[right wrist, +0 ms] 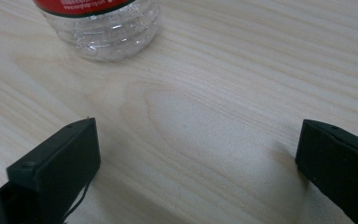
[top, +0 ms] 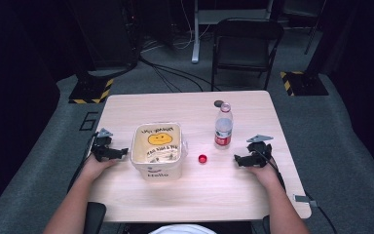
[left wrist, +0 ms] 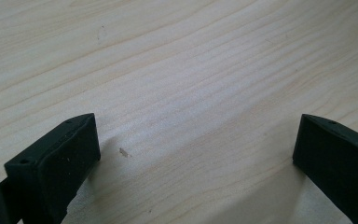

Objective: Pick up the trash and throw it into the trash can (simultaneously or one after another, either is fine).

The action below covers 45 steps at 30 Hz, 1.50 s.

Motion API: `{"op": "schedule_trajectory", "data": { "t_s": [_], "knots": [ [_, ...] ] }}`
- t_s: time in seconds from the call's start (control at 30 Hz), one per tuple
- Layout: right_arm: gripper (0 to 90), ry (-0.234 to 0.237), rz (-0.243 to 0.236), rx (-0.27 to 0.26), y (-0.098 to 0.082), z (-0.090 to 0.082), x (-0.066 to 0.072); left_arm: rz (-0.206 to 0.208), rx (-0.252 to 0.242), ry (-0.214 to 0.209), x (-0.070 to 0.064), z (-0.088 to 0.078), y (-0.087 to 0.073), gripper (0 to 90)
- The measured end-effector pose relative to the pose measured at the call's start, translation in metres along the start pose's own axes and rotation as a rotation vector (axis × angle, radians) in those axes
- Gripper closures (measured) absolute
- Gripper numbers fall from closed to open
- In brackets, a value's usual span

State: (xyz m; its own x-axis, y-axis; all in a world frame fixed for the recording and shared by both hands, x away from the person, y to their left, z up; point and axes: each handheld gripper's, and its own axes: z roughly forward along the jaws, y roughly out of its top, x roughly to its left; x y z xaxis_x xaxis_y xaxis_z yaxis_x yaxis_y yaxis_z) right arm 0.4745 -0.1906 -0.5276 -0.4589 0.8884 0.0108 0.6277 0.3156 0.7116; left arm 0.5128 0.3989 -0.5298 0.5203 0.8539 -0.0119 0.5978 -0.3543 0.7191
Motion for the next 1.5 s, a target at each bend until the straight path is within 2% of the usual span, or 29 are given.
{"op": "schedule_trajectory", "data": {
  "t_s": [0.3,0.4,0.43,0.5,0.6,0.7,0.87,1.07,1.2,1.23,1.3,1.33,1.5],
  "knots": [
    [0.5,0.002,-0.02,0.028,0.002,-0.002,0.0,0.0,0.0,0.0,0.0,0.0,0.0,0.2],
    [8.8,0.013,-0.019,0.039,0.003,-0.005,0.001,0.001,0.0,-0.002,0.0,0.0,0.0,0.2],
    [18.3,0.03,-0.035,0.042,0.005,-0.008,0.001,0.0,0.0,-0.001,0.0,0.0,0.0,0.2],
    [18.9,0.028,-0.036,0.047,0.005,-0.009,0.001,0.001,0.0,-0.001,0.0,0.0,0.0,0.2],
    [24.4,0.024,-0.025,0.063,0.007,-0.011,0.001,0.0,0.0,0.0,0.0,0.0,0.0,0.2],
    [24.7,0.023,-0.032,0.08,0.008,-0.013,0.001,0.002,-0.001,0.0,0.0,0.0,0.0,0.1],
    [22.0,0.028,-0.016,0.03,0.013,-0.023,0.001,0.002,0.005,-0.003,0.0,-0.001,0.0,0.2],
    [20.5,0.044,-0.032,0.002,0.017,-0.034,0.003,0.001,0.006,-0.003,0.0,-0.001,0.0,0.2],
    [19.9,0.047,-0.029,-0.018,0.021,-0.036,0.005,0.0,0.004,0.0,0.0,-0.001,0.0,0.2],
    [19.6,0.056,-0.048,-0.021,0.024,-0.036,0.005,0.006,0.004,0.001,0.0,-0.001,-0.001,0.2],
    [19.3,0.059,-0.053,-0.024,0.025,-0.035,0.005,-0.001,-0.006,0.003,-0.001,-0.001,-0.001,0.2],
    [19.0,0.064,-0.045,-0.023,0.027,-0.035,0.006,0.006,0.0,0.0,-0.001,-0.002,-0.002,0.2],
    [17.6,0.098,-0.064,-0.024,0.036,-0.031,0.012,0.01,0.0,-0.004,-0.002,-0.002,-0.003,0.2]
  ]
}}
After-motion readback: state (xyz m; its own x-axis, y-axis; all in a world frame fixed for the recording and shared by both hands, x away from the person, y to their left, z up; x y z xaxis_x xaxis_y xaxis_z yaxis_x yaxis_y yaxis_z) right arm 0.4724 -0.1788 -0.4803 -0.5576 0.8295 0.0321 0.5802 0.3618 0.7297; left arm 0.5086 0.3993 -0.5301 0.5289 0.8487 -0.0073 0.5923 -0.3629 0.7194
